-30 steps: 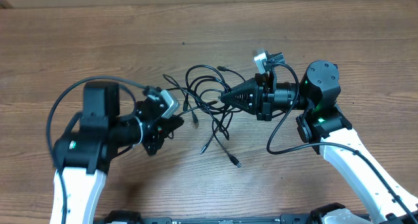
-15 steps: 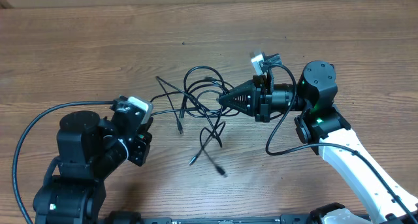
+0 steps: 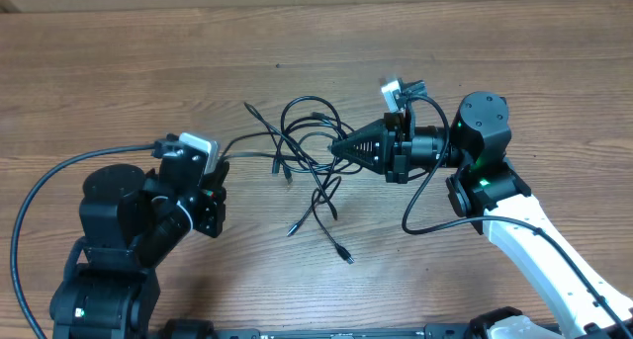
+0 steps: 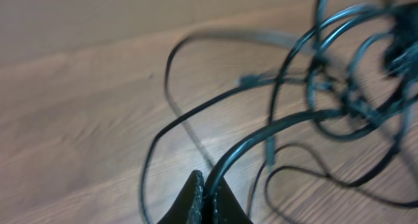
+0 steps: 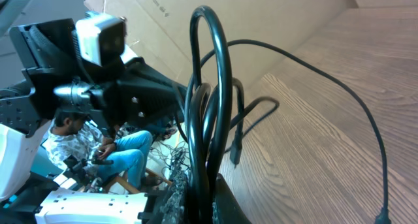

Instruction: Untangle cables

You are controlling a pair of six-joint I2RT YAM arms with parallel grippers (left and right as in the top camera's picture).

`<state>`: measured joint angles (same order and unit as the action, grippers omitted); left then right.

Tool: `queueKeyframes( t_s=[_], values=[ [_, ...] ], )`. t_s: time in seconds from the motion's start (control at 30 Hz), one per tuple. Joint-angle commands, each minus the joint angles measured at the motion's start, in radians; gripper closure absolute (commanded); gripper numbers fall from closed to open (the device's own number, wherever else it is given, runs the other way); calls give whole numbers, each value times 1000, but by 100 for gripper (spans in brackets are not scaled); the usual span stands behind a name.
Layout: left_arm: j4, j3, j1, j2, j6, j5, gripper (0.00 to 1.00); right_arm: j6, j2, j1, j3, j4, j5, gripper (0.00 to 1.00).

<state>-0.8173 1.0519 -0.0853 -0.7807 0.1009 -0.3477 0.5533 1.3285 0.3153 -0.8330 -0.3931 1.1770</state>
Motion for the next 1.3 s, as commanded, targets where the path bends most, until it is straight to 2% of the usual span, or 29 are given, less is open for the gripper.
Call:
queueKeyframes(
  t_s=[0.0,0.1,0.23,0.37,0.57,0.77,0.83,0.97,1.03,1.13,1.27],
  values=[
    [70,24,6,11,-38,-138,96,-3,-10,-13,-25,-4,-17,96],
    [119,24,6,11,-51,-204,96,-3,-10,-13,-25,-2,-16,96],
    [153,24,6,11,-101,-203,96,-3,-10,-13,-25,-2,-16,96],
    [143,24,6,11,-101,-169,96,-3,-10,-13,-25,-2,-16,96],
    [40,24,6,11,-105,41,96,-3,-10,-13,-25,-2,-16,96],
    [-71,24,6,11,-185,291,95,-3,-10,-13,-25,-2,-16,96],
    [-91,24,6,11,-187,312,90,-3,-10,-13,-25,-2,-16,96],
    [-113,24,6,11,-187,333,88,-3,-10,-13,-25,-2,-16,96],
    [-114,24,6,11,-188,332,80,-3,-10,-13,-25,-2,-16,96],
    [-117,24,6,11,-188,332,75,-3,-10,-13,-25,-2,-16,96],
    [-117,24,6,11,-195,327,55,-3,-10,-13,-25,-2,-16,96]
  ],
)
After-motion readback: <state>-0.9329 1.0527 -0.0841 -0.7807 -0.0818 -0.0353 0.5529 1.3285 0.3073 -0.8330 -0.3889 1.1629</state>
